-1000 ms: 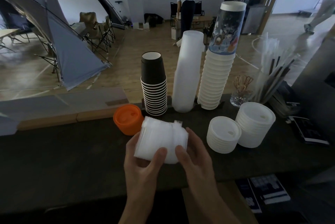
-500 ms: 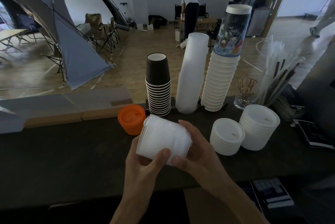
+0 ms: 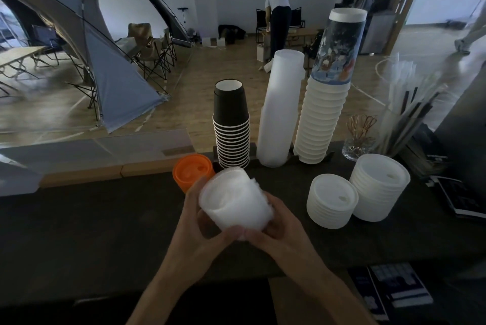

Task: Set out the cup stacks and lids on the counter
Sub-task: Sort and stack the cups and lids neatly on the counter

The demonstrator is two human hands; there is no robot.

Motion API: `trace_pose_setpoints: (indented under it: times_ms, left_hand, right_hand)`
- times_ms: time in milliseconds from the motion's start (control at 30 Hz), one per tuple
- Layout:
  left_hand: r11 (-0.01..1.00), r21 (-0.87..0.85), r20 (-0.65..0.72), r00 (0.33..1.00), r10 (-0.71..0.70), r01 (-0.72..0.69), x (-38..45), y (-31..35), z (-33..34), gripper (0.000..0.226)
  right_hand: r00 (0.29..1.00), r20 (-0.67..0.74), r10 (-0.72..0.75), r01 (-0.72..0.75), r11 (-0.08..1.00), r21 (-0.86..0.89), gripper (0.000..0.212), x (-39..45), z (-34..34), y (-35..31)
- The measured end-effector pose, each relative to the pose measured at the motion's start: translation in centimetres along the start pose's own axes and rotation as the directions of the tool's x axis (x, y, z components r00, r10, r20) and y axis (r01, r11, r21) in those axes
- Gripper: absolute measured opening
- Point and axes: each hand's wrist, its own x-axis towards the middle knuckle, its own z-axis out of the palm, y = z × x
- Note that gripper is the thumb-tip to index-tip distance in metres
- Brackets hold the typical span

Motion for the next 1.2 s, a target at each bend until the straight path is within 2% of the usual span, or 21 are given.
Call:
trace_pose_setpoints:
  times_ms: [67,133,167,267,400,567,700,800,1000,1067,1133,1200]
  left_hand:
    - [0.994,0.080,0.087,0.993,-0.078,0.071,1.2,-0.9,-0.4,0.128]
    - [0.978,0.194,0.165,0.981,-0.106,0.073,2.5,-1.7,-0.7,0.133]
    - [0.977,0.197,0.199,0.973,-0.116,0.076,3.2,-2.0,-0.6,0.129]
    - [0.987,0.068,0.256,0.954,-0.160,0.147,5.1,-2.0,0.6,0.107]
    - [0.984,0.087,0.205,0.964,-0.168,0.153,8.3,-1.1,2.9,0.094]
    - [0.932,0.304,0.174,0.951,-0.256,0.196,11.3,-1.0,3.7,0.101]
    - [0.906,0.380,0.118,0.962,-0.248,0.187,11.9,-1.3,4.3,0.105]
    - [0.895,0.407,0.068,0.972,-0.227,0.180,12.1,-1.2,4.8,0.105]
    - [0.891,0.431,0.050,0.982,-0.183,0.144,11.6,-1.0,4.7,0.101]
    - [0.898,0.426,0.000,0.993,-0.120,0.109,10.4,-0.5,4.4,0.100]
    - [0.898,0.438,-0.077,0.997,-0.006,0.039,7.9,0.0,4.5,0.094]
    - [0.894,0.442,-0.091,0.988,0.122,-0.070,5.0,0.9,5.3,0.084]
  right_hand:
    - [0.999,-0.039,0.032,-0.035,0.996,-0.080,0.071,0.5,-0.2,0.5]
    - [0.994,-0.081,0.068,-0.075,0.992,-0.097,0.070,1.3,-0.4,1.2]
    - [0.991,-0.105,0.087,-0.097,0.991,-0.097,0.071,1.9,-0.5,1.6]
    - [0.964,-0.234,0.128,-0.168,0.973,-0.161,0.078,3.8,-0.4,2.5]
    - [0.940,-0.320,0.117,-0.187,0.962,-0.198,0.080,6.0,-0.8,2.0]
    - [0.944,-0.318,0.092,-0.223,0.886,-0.406,0.081,9.1,-2.1,1.3]
    - [0.936,-0.338,0.103,-0.237,0.892,-0.385,0.096,10.4,-2.5,2.0]
    - [0.940,-0.332,0.074,-0.211,0.893,-0.398,0.094,10.4,-2.6,2.4]
    - [0.939,-0.324,0.112,-0.235,0.899,-0.370,0.099,9.5,-3.2,2.3]
    - [0.937,-0.337,0.096,-0.237,0.883,-0.406,0.098,7.4,-3.0,1.4]
    - [0.943,-0.332,0.016,-0.177,0.869,-0.462,0.087,3.7,-3.0,-0.1]
    - [0.920,-0.356,-0.162,-0.043,0.862,-0.505,0.057,-0.5,-3.8,-1.7]
